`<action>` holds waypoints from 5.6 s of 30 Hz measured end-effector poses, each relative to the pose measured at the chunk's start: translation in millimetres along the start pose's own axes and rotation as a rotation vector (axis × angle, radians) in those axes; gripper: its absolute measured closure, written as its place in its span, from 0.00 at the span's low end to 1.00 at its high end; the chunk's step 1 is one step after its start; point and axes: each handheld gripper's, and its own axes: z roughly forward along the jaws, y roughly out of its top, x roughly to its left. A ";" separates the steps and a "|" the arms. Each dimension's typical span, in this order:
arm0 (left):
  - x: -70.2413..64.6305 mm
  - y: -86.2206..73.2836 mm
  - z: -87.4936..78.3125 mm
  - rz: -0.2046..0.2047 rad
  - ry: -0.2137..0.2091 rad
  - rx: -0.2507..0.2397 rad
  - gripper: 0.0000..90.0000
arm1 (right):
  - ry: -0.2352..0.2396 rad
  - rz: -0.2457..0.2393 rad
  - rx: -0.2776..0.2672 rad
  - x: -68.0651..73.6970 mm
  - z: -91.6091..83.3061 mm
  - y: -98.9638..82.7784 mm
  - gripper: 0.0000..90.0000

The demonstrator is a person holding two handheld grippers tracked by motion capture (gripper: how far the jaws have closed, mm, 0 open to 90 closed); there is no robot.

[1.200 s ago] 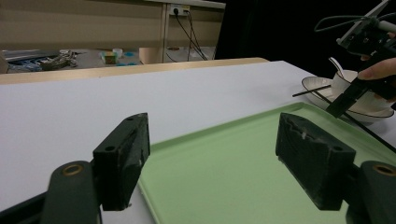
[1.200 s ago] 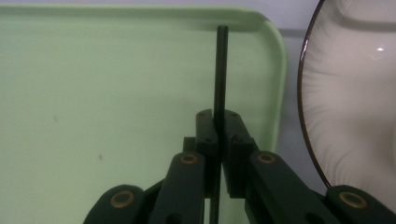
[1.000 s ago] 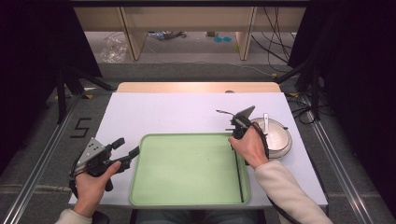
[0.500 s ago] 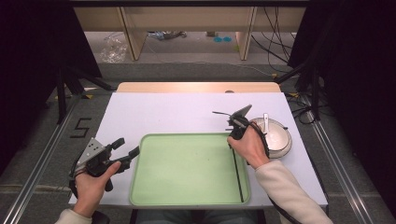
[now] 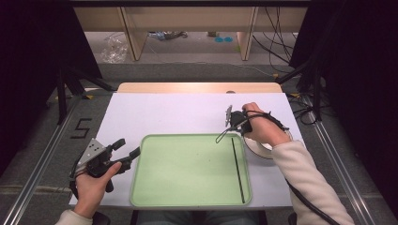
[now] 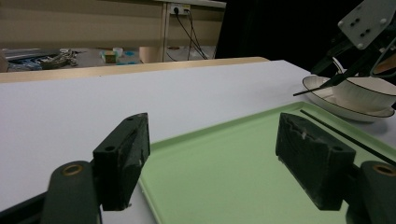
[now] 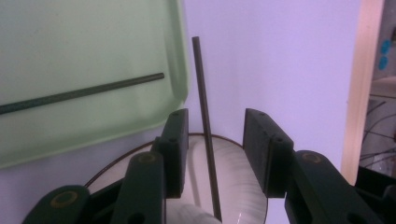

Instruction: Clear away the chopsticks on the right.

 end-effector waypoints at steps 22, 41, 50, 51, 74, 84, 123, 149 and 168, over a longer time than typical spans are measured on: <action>0.2 -0.1 0.0 0.001 -0.003 0.001 0.29 | 0.010 -0.078 0.021 -5.7 42.5 7.2 0.86; 0.0 0.1 -0.1 0.000 -0.001 -0.001 0.29 | -0.044 -0.089 -0.023 -8.9 35.5 8.9 0.97; 0.0 0.1 -0.2 0.001 0.000 -0.002 0.29 | -0.093 0.006 -0.115 -14.9 16.8 10.1 0.97; 0.0 0.1 -0.2 0.001 0.000 -0.002 0.29 | -0.095 0.016 -0.124 -15.7 14.5 10.3 0.97; -0.1 0.3 -0.4 0.003 0.001 -0.003 0.29 | -0.153 0.210 -0.434 -30.5 -40.6 14.7 0.97; -0.1 0.4 -0.4 0.000 0.001 -0.005 0.29 | -0.147 0.417 -0.612 -37.2 -58.7 6.1 0.97; -0.4 0.5 -0.2 0.003 0.000 -0.005 0.29 | 0.201 1.153 -0.405 -30.7 -66.3 -23.8 0.98; -0.2 0.1 0.0 0.002 0.001 -0.002 0.29 | 0.412 1.366 -0.064 4.3 -12.5 -29.9 0.97; -0.2 0.1 -0.2 0.003 0.001 -0.002 0.29 | 0.410 1.475 0.075 16.0 19.8 -20.5 0.97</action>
